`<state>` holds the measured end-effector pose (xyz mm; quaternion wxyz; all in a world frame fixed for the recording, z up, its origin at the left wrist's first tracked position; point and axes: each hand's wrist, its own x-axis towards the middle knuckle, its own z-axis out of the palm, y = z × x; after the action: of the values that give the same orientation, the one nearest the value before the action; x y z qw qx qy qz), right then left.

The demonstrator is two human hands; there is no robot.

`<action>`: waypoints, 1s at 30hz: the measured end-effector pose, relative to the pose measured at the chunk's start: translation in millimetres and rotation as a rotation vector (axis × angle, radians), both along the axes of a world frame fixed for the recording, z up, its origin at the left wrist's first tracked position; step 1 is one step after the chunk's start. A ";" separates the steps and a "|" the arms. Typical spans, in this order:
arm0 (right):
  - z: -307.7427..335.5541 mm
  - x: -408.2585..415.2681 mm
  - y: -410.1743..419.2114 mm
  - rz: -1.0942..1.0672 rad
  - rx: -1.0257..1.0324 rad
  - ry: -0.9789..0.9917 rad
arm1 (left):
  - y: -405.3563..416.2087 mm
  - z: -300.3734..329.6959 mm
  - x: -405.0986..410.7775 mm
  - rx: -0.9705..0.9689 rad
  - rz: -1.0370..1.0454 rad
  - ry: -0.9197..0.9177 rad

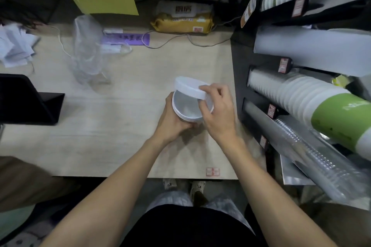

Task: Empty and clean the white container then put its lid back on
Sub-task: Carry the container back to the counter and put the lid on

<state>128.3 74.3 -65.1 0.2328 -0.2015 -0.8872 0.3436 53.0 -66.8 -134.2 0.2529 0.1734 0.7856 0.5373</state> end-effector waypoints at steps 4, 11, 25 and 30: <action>-4.8 13.2 -6.7 0.107 0.188 -0.090 | -7.9 11.7 1.1 0.000 -0.012 0.025; 4.6 16.8 -12.1 0.154 -0.074 -0.347 | -28.4 25.7 -9.1 -0.101 -0.098 0.083; 25.2 0.7 3.3 0.352 -0.554 -0.642 | -46.6 61.0 -29.6 -0.258 -0.442 -0.204; 33.4 -1.6 13.0 0.429 -0.577 -0.676 | -43.7 72.3 -28.7 -0.263 -0.472 -0.226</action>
<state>126.7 87.2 -31.7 -0.2094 -0.1708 -0.8033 0.5308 24.3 -110.5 -61.9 0.4770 0.2561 0.7534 0.3732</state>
